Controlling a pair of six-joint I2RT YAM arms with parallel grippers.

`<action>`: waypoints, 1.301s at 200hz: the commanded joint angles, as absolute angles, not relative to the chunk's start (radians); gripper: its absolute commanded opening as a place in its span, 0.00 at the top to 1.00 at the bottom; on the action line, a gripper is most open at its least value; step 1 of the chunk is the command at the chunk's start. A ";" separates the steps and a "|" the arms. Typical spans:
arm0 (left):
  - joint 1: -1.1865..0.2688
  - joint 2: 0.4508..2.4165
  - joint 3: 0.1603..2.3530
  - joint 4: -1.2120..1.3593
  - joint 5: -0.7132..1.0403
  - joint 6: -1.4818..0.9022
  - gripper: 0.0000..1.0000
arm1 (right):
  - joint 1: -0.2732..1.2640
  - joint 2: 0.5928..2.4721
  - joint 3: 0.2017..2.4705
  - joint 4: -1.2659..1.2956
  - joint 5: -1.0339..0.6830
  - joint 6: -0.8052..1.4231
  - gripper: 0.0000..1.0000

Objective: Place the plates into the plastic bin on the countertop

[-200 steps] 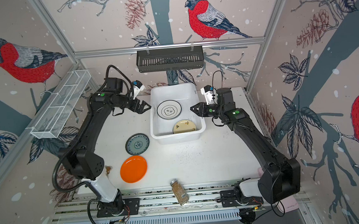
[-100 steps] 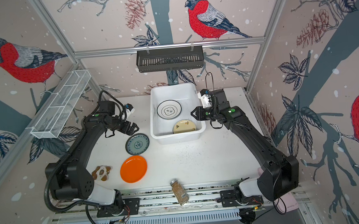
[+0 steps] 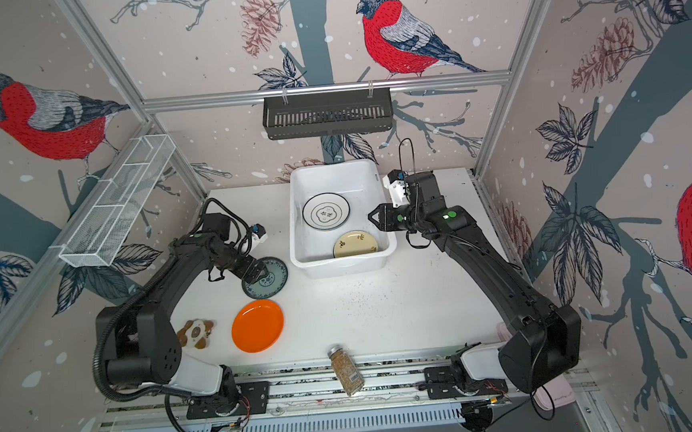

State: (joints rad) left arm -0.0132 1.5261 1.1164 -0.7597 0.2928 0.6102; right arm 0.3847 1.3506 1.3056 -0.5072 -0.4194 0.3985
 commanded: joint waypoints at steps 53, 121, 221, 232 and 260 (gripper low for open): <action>-0.040 1.564 1.076 -0.657 0.311 0.606 0.02 | 0.383 1.344 1.302 -0.471 -0.400 0.421 0.60; -0.136 1.494 0.977 -0.556 0.214 0.602 0.02 | 0.376 1.330 1.266 -0.414 -0.406 0.451 0.59; -0.189 1.432 0.900 -0.493 0.135 0.575 0.02 | 0.379 1.327 1.229 -0.342 -0.431 0.472 0.58; -0.193 1.430 0.894 -0.492 0.134 0.574 0.02 | 0.378 1.326 1.228 -0.343 -0.430 0.471 0.58; -0.206 1.415 0.867 -0.468 0.115 0.579 0.02 | 0.377 1.329 1.224 -0.341 -0.438 0.467 0.58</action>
State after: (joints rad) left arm -0.1974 1.4292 0.8860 -0.5026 0.1379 0.5751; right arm 0.3779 1.3312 1.2263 -0.3798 -0.4210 0.4683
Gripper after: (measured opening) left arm 0.976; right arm 0.419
